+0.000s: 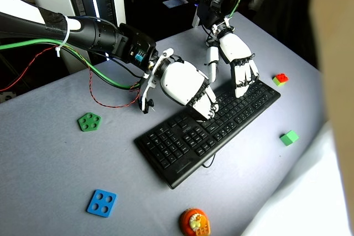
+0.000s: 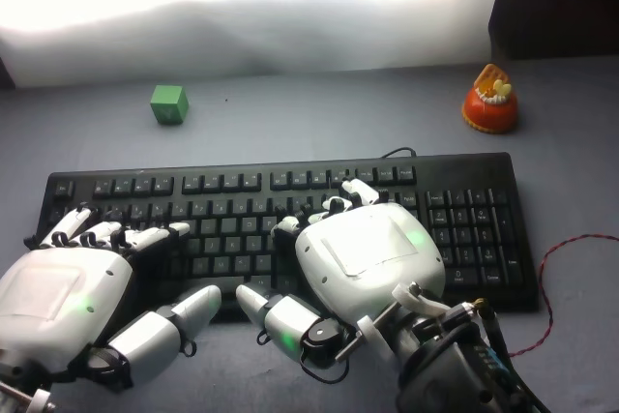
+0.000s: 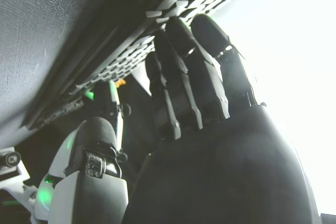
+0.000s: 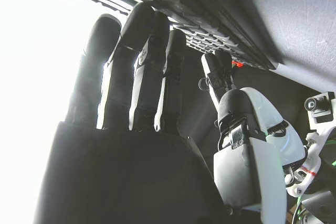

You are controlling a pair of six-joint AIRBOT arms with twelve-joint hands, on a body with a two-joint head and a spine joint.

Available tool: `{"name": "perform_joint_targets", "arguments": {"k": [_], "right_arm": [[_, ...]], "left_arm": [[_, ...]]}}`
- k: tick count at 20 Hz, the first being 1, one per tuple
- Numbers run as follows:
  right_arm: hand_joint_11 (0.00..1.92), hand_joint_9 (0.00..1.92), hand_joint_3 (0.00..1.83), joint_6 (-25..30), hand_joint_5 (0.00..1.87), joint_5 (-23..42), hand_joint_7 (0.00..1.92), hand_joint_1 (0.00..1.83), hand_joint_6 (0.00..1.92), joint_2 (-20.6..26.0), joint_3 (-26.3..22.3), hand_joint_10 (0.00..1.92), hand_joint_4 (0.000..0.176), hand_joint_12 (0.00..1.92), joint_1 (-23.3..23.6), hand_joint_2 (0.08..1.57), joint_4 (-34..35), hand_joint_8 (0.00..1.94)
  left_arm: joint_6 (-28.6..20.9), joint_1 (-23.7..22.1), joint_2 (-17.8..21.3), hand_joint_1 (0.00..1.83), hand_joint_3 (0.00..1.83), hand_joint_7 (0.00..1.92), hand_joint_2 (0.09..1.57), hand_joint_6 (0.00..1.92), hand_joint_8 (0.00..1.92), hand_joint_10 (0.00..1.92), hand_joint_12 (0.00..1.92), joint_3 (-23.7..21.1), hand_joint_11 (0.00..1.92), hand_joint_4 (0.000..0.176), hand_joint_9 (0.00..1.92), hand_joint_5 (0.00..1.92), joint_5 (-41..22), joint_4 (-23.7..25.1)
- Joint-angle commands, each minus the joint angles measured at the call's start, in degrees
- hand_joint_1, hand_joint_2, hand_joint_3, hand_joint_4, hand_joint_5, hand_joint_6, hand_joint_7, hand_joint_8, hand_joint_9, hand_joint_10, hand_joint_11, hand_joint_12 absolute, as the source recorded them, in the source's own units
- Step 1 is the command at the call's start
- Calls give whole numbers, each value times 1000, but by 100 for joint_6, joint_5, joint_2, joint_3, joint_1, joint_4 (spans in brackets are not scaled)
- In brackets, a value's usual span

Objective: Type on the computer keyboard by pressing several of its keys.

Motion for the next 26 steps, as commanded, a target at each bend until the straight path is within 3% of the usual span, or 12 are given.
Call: {"name": "perform_joint_targets", "arguments": {"k": [1,10,17,26], "right_arm": [[197,501,0,-13,622,18,855,159,197,-2,-17,1163,0,1830,-77,1248,164,36],[165,502,0,-2,599,21,848,139,189,4,-18,1106,0,1802,-75,1242,163,28],[146,509,0,-70,589,15,845,156,182,56,-19,1081,0,1803,26,1233,141,23],[178,515,0,-108,596,-49,844,157,186,213,-49,1100,0,1798,133,1233,65,20]], "left_arm": [[-28,-19,7,76,2,649,1322,2,3,744,1596,31,80,0,420,517,-445,189],[92,-236,289,121,0,648,1312,6,0,645,1533,32,67,0,423,535,-291,269],[816,-633,417,150,0,647,1304,9,0,567,1491,160,91,0,460,552,-11,373],[1508,-615,392,277,0,542,1244,0,0,484,1439,165,17,13,398,477,305,166]]}}
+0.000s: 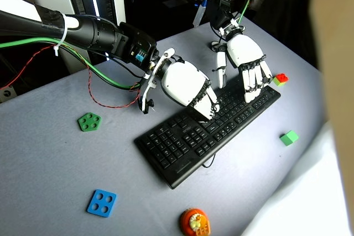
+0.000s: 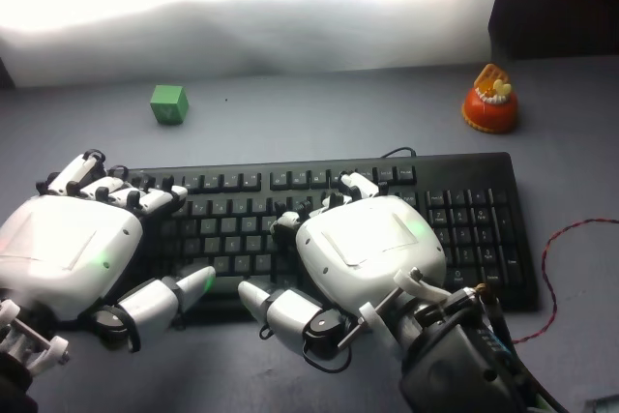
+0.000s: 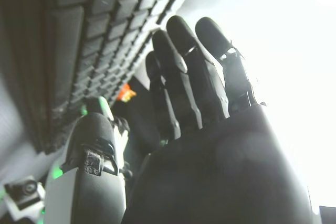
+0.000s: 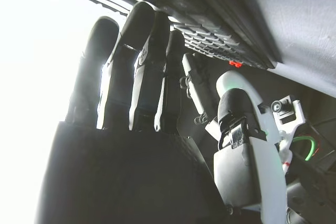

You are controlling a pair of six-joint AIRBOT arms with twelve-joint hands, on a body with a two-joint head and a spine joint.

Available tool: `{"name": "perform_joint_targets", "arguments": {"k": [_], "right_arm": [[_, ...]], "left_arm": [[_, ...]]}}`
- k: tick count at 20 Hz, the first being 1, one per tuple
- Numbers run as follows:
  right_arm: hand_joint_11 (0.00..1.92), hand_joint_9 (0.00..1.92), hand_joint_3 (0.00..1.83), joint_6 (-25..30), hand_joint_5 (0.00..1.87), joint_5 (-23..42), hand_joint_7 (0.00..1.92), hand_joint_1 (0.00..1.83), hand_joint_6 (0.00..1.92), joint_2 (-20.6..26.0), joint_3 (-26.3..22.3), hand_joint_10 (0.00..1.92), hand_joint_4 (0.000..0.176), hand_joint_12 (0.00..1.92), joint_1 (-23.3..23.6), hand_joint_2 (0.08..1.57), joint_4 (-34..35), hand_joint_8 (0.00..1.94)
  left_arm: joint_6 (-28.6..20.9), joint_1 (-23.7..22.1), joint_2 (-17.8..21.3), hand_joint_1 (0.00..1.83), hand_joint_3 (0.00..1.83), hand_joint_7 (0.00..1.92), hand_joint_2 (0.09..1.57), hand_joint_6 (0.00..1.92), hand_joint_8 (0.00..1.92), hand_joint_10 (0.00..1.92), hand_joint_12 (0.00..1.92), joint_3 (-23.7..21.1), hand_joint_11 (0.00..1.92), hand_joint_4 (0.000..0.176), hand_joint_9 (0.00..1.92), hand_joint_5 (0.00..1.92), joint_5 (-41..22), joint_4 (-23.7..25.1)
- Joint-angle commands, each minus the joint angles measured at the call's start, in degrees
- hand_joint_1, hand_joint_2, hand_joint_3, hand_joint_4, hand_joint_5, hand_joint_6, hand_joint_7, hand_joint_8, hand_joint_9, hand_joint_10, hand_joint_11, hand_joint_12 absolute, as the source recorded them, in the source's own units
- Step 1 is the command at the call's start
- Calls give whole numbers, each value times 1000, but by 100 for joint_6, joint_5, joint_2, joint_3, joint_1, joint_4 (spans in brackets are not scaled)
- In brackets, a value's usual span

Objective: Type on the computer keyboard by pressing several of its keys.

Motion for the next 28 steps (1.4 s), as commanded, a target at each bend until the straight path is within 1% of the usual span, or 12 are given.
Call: {"name": "perform_joint_targets", "arguments": {"k": [1,3,5,9,10,15,18,20,22,24,26,28], "right_arm": [[176,511,0,-89,598,211,844,156,187,55,-7,1098,0,1799,-6,1234,-38,20],[167,503,0,-159,595,198,845,151,185,62,-25,1097,0,1800,44,1234,-38,20],[178,514,0,-276,596,124,850,141,187,77,-28,1102,0,1803,134,1236,-43,22],[166,510,2,-424,596,47,845,150,190,105,-29,1093,0,1816,243,1239,-53,19],[183,520,1,-494,600,24,851,163,194,140,-38,1096,0,1818,297,1239,-53,21],[169,497,5,-670,587,31,845,141,192,402,-139,1096,0,1832,368,1251,-53,18],[189,495,1,-690,597,59,852,150,203,560,-227,1126,0,1832,365,1248,-52,20],[157,484,1,-719,593,95,848,134,207,677,-284,1118,0,1842,369,1249,-52,18],[156,488,0,-708,593,135,855,142,209,755,-321,1115,0,1845,369,1248,-52,21],[188,504,1,-720,587,136,853,155,211,861,-381,1100,0,1808,363,1250,-52,19],[164,495,0,-718,576,148,850,156,210,959,-405,1110,0,1821,359,1250,-51,17],[183,512,0,-706,597,158,871,172,221,1007,-415,1113,0,1812,358,1241,-49,26]], "left_arm": [[109,-3,16,309,0,514,1230,0,0,427,1407,23,3,13,384,466,-652,172],[237,-6,-22,354,0,461,1219,0,0,334,1342,52,0,17,367,419,-791,114],[274,-5,-94,409,0,426,1195,0,0,259,1272,115,0,30,362,368,-922,104],[323,-11,-151,452,0,392,1172,0,0,222,1229,164,0,45,343,322,-1012,104],[348,-14,-167,623,0,361,1121,1,2,202,1220,183,0,50,327,312,-1014,104],[385,-26,-238,934,0,268,1033,1,1,165,1187,256,0,82,276,211,-1014,105],[385,-26,-316,1041,0,267,949,7,0,171,1236,281,0,90,297,233,-1014,105],[365,-33,-357,999,0,298,973,0,13,172,1231,289,0,94,299,204,-1014,105],[331,-32,-368,884,4,319,1041,3,19,178,1224,291,0,81,314,210,-1014,105],[270,-33,-367,704,26,341,1100,4,23,181,1215,294,0,77,319,216,-1014,105],[193,-33,-363,402,36,368,1160,10,23,190,1268,297,0,64,346,235,-1011,105],[129,-35,-357,228,28,412,1172,19,33,209,1302,286,0,55,390,264,-981,105]]}}
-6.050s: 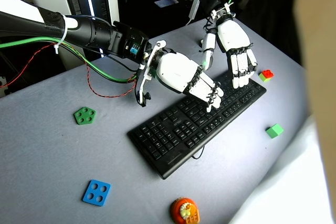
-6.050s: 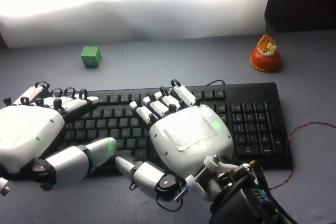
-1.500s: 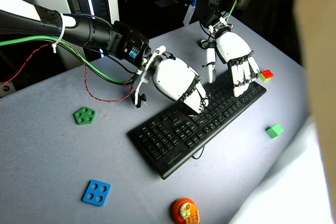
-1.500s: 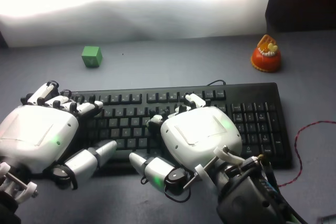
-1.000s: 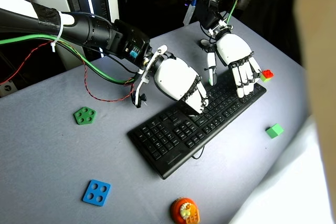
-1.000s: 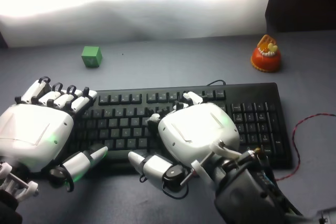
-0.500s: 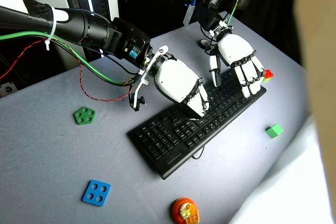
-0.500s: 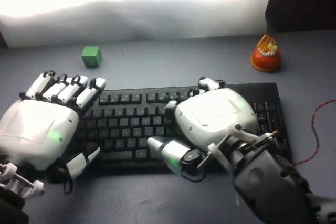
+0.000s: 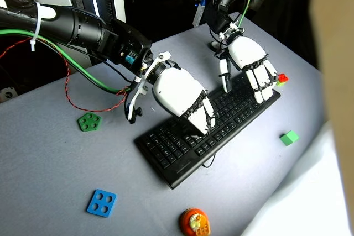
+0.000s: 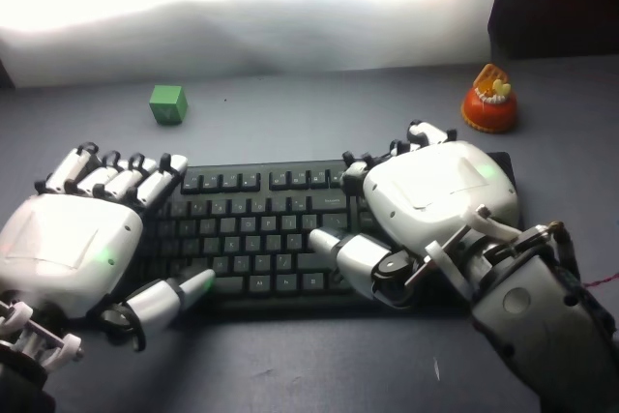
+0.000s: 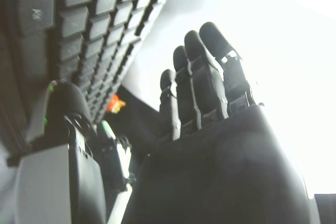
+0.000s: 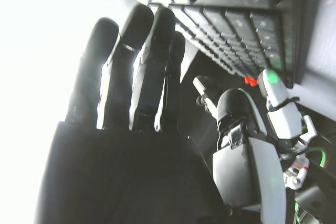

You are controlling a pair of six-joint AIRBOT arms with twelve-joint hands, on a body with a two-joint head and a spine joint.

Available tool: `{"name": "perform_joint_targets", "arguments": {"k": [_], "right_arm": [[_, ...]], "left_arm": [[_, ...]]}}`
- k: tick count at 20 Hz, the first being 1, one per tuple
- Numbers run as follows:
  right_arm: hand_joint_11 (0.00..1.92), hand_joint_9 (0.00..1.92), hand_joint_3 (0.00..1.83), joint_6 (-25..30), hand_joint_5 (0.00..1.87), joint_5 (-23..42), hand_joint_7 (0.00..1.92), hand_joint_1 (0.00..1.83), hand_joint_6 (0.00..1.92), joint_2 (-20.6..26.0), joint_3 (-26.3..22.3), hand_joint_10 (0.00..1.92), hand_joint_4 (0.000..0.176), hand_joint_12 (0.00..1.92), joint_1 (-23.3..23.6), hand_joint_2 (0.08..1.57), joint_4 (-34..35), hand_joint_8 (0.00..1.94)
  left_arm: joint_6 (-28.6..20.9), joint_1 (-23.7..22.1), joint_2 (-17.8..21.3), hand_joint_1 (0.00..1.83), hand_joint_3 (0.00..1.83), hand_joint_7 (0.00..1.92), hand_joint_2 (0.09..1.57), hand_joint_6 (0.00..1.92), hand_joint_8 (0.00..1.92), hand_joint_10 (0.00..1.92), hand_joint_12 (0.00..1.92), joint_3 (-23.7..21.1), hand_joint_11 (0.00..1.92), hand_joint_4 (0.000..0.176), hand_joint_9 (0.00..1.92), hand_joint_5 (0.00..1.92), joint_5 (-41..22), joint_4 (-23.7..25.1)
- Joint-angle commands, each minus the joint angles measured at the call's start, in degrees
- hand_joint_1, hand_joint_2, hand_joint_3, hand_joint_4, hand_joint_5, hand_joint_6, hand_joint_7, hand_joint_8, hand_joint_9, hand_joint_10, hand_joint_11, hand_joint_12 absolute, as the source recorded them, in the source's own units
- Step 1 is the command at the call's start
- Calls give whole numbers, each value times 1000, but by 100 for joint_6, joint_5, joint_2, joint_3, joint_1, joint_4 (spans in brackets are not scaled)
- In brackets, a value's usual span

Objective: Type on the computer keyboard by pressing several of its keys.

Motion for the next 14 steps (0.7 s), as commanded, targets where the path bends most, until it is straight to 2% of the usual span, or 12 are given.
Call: {"name": "perform_joint_targets", "arguments": {"k": [1,3,9,14], "right_arm": [[188,524,0,1,611,394,891,165,226,34,-36,1114,0,1809,44,1238,-459,34],[164,512,0,1,595,384,870,161,222,72,-48,1116,0,1825,34,1242,-455,25],[166,502,0,18,591,387,866,171,223,188,-64,1128,0,1831,-16,1244,-442,23],[157,474,4,33,578,384,859,144,235,220,-84,1146,0,1821,-10,1258,-442,20]], "left_arm": [[-37,-23,9,95,20,441,1175,24,34,223,1338,-5,0,50,413,288,-595,249],[-121,-25,19,3,3,513,1156,37,41,253,1414,-26,0,31,472,355,-586,249],[-446,-108,170,0,0,589,1093,42,31,299,1474,-136,0,21,501,438,-308,251],[-788,-324,437,0,1,627,1116,18,8,415,1501,-250,0,24,480,465,188,495]]}}
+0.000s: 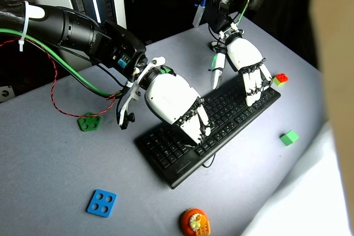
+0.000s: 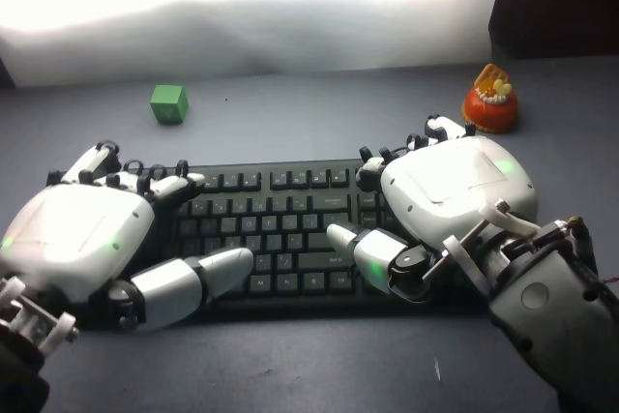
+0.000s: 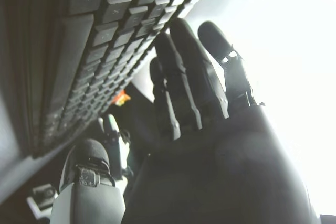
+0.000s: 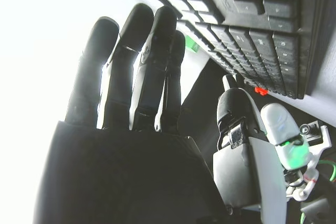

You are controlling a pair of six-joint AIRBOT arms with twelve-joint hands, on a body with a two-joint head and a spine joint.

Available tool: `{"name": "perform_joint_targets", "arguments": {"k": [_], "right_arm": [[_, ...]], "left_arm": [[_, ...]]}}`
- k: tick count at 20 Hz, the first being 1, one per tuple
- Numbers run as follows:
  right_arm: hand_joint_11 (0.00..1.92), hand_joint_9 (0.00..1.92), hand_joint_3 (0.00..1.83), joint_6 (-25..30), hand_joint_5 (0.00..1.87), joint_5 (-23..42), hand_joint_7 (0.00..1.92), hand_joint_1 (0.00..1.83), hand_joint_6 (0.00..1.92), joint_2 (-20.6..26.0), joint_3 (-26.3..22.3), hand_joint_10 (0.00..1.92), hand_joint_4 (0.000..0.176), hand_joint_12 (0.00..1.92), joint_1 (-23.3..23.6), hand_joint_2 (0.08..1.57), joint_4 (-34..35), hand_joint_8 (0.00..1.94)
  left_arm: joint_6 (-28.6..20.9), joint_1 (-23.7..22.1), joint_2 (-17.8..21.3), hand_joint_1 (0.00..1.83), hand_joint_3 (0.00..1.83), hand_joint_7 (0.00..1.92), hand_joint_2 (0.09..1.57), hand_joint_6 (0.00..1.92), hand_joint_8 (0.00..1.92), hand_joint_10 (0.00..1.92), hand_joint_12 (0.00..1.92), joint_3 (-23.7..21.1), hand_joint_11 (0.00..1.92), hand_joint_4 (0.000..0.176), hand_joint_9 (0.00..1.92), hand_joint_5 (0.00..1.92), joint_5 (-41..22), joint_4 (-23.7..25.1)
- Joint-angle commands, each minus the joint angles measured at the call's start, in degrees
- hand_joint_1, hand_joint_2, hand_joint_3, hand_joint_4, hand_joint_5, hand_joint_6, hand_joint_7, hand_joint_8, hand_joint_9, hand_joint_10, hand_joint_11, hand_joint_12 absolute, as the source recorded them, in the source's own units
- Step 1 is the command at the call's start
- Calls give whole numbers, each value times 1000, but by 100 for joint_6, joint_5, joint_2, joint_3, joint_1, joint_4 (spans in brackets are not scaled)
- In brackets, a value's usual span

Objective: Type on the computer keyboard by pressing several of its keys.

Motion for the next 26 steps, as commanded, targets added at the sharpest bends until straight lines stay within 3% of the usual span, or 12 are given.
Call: {"name": "perform_joint_targets", "arguments": {"k": [1,6,10,11,12,13,14,15,17,20,24,26], "right_arm": [[175,494,3,13,590,386,870,143,245,56,-30,1140,0,1813,36,1257,-442,26],[153,495,2,8,617,387,871,83,272,92,-50,1117,0,1808,71,1259,-442,26],[140,533,1,7,770,365,955,77,358,105,-51,1103,0,1815,72,1259,-443,62],[145,545,0,12,805,364,988,87,387,105,-54,1145,0,1835,84,1258,-443,83],[151,545,0,6,799,352,993,99,442,106,-56,1187,0,1849,106,1260,-443,121],[202,565,0,-2,779,343,939,97,558,106,-56,1255,0,1870,117,1262,-443,338],[273,578,2,-18,728,327,850,82,797,112,-56,1357,0,1899,134,1267,-443,679],[320,578,0,-22,727,312,792,109,906,122,-57,1439,0,1915,148,1257,-443,923],[433,632,0,-30,772,280,799,66,1066,146,-60,1618,0,1921,171,1257,-444,1334],[652,774,7,-35,760,251,894,103,1523,189,-77,1897,0,1921,176,1277,-445,1708],[1237,1231,26,-83,980,79,1200,261,1763,268,-94,1921,0,1921,188,1373,-557,1910],[1326,1287,24,-88,1086,-128,1241,486,1849,335,-94,1921,0,1921,213,1400,-672,1924]], "left_arm": [[-123,-94,106,0,2,627,1120,15,6,425,1501,-12,0,20,467,463,-335,398],[-471,-423,699,0,3,684,1152,23,14,668,1546,-293,0,0,385,534,442,882],[-802,-572,1320,0,5,730,1190,56,43,1003,1650,-606,0,0,313,643,1006,1208],[-950,-593,1499,0,8,763,1212,75,83,1119,1707,-705,32,0,311,679,1086,1332],[-1095,-612,1653,0,0,658,1238,141,382,1187,1741,-799,54,0,312,660,1166,1439],[-1155,-626,1720,0,0,541,1257,252,776,1280,1784,-837,97,0,326,633,1190,1509],[-1304,-677,1829,0,0,521,1256,618,1051,1373,1815,-902,175,0,387,558,1270,1646],[-1485,-739,1891,0,0,521,1260,888,1184,1433,1837,-936,205,0,410,505,1331,1834],[-1914,-903,1969,60,3,595,1280,1000,1431,1615,1892,-1010,332,0,497,610,1532,2244],[-2014,-1223,1957,179,4,806,1306,1239,1492,1697,1920,-1113,463,0,667,755,1766,2465],[-2015,-1556,1894,283,13,1005,1377,1400,1557,1749,1921,-1168,738,0,916,906,2044,2570],[-2015,-1623,1862,334,10,1023,1412,1557,1621,1788,1921,-1165,804,0,952,906,2056,2570]]}}
